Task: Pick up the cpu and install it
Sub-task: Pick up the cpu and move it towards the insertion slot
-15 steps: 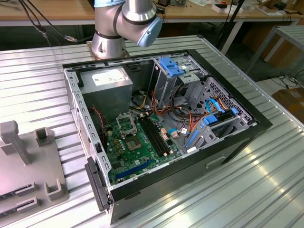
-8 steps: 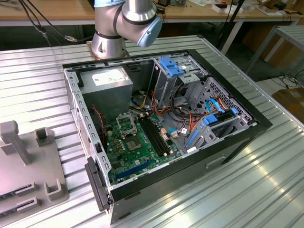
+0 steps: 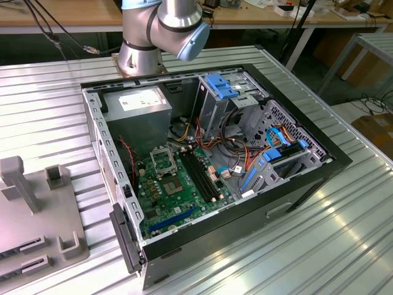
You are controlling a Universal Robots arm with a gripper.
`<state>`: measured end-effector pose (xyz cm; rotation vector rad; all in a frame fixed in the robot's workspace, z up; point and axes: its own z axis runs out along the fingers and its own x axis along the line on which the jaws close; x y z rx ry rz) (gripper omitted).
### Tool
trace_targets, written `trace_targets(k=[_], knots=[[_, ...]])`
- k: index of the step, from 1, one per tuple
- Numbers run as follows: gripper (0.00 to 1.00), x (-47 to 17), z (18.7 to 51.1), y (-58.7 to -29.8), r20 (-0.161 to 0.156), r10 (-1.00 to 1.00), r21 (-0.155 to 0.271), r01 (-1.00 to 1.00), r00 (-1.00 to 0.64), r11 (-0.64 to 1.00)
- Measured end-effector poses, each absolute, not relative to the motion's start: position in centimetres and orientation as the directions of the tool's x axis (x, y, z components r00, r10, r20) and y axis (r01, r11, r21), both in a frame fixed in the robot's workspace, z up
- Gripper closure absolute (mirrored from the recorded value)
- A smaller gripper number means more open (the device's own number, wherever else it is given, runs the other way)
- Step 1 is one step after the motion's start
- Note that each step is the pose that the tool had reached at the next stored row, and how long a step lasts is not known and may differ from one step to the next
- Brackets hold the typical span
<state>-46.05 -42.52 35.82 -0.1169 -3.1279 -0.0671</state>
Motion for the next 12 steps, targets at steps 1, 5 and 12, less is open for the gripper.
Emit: trace_targets(k=[1,5,12], knots=[[0.68,-46.06,35.82,-42.52,0.012,0.074,0.042,0.075,-0.997,0.996],[0.68,-46.08,35.82,-42.52,0.012,0.074,0.042,0.075,-0.997,0.996],[0.54,-46.11,35.82,-42.52,0.012,0.074,0.042,0.075,-0.997,0.996]])
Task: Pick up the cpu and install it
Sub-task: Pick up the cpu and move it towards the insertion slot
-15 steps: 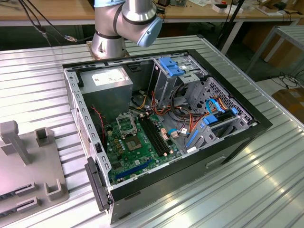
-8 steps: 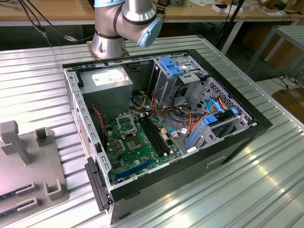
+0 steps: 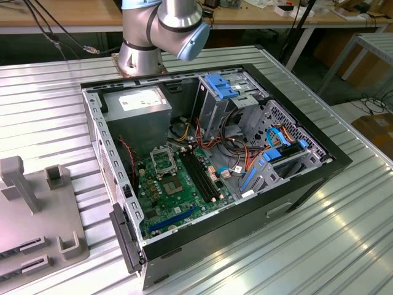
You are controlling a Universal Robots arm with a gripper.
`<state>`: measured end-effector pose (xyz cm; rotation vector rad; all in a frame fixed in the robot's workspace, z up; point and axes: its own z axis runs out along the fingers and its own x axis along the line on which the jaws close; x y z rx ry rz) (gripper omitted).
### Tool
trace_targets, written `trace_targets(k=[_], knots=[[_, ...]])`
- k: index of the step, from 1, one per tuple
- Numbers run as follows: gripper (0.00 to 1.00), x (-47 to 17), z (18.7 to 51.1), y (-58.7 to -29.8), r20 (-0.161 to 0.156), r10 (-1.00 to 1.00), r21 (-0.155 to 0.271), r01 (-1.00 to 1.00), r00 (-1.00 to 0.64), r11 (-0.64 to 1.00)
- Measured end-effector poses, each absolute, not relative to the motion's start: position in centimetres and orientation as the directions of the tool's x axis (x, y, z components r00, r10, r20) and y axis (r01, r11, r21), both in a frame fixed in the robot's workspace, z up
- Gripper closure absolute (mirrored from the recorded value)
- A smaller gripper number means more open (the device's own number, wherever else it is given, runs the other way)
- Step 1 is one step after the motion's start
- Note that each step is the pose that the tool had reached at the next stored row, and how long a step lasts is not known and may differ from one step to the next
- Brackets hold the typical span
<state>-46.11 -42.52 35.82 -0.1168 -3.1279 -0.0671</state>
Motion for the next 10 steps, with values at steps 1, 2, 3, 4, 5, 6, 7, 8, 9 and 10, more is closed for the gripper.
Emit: trace_targets(k=[1,2,3,4,5,6,7,8,9,10], knots=[[0.54,-46.11,35.82,-42.52,0.012,0.074,0.042,0.075,-0.997,0.996],[0.54,-46.12,35.82,-42.52,0.012,0.074,0.042,0.075,-0.997,0.996],[0.54,-46.16,35.81,-42.52,0.012,0.074,0.042,0.075,-0.997,0.996],[0.54,-46.2,35.82,-42.52,0.012,0.074,0.042,0.075,-0.997,0.996],[0.54,-46.22,35.81,-42.52,0.012,0.074,0.042,0.075,-0.997,0.996],[0.54,-46.23,35.81,-42.52,0.012,0.074,0.042,0.075,-0.997,0.996],[0.54,-46.23,35.82,-42.52,0.012,0.074,0.042,0.075,-0.997,0.996],[0.54,-46.24,35.81,-42.52,0.012,0.074,0.042,0.075,-0.997,0.996],[0.54,-46.24,35.82,-42.52,0.012,0.074,0.042,0.075,-0.997,0.996],[0.54,-46.25,35.81,-42.52,0.012,0.074,0.042,0.075,-0.997,0.996]])
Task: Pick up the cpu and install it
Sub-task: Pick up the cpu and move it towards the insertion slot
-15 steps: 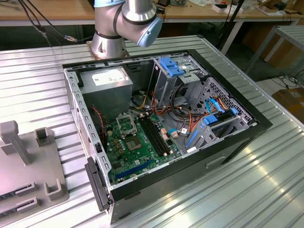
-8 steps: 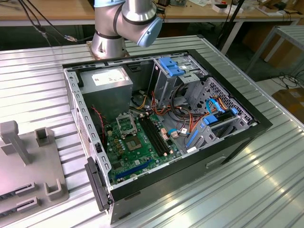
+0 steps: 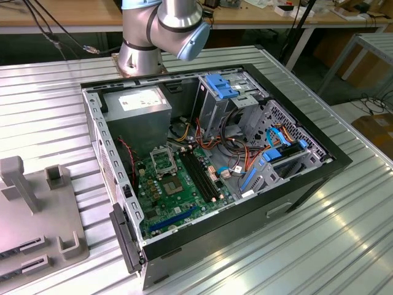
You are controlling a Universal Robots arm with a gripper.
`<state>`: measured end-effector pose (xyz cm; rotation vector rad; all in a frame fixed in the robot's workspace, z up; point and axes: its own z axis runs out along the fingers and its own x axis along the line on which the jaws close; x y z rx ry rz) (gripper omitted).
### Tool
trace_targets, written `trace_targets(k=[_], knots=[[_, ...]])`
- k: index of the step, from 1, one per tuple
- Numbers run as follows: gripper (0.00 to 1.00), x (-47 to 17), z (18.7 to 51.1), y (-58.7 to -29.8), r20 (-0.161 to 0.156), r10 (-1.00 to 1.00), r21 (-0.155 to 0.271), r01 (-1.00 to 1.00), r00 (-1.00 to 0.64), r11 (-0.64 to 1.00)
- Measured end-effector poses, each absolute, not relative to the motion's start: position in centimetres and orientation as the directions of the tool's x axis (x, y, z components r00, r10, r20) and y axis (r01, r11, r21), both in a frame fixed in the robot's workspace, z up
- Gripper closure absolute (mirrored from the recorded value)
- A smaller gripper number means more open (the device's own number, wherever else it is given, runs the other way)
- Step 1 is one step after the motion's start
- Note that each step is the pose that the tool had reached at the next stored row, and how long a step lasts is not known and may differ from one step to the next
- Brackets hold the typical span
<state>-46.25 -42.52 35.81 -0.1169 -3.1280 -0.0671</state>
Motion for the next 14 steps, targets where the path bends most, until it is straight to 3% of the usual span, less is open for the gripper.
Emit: trace_targets(k=[14], knots=[[0.54,-46.32,34.93,-42.78,0.02,-0.006,0.036,-0.005,-1.0,0.999]])
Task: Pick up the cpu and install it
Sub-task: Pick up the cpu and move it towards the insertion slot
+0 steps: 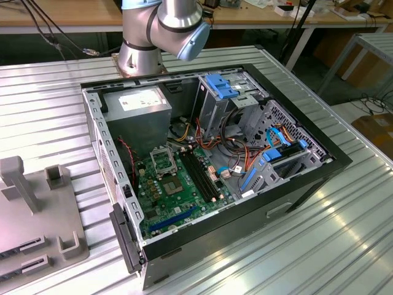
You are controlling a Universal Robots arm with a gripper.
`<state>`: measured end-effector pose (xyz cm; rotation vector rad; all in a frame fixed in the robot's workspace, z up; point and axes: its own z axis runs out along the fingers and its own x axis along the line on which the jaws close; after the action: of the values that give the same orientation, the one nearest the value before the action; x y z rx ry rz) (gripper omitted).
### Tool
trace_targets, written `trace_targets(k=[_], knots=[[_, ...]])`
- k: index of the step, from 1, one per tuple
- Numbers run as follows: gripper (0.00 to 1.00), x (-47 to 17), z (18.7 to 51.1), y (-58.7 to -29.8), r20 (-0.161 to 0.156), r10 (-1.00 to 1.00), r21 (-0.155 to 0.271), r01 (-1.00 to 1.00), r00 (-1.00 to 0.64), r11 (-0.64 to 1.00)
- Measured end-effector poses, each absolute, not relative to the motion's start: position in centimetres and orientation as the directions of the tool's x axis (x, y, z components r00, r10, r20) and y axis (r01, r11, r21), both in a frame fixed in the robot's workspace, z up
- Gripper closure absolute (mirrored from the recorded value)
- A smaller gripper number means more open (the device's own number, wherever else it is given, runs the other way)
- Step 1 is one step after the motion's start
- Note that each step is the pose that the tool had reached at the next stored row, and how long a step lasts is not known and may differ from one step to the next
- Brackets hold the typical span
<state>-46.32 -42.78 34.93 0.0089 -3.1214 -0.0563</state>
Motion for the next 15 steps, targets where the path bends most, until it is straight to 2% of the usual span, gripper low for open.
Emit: trace_targets(k=[15], knots=[[0.54,-46.38,34.87,-42.8,0.019,-0.015,0.036,-0.015,-1.0,0.999]])
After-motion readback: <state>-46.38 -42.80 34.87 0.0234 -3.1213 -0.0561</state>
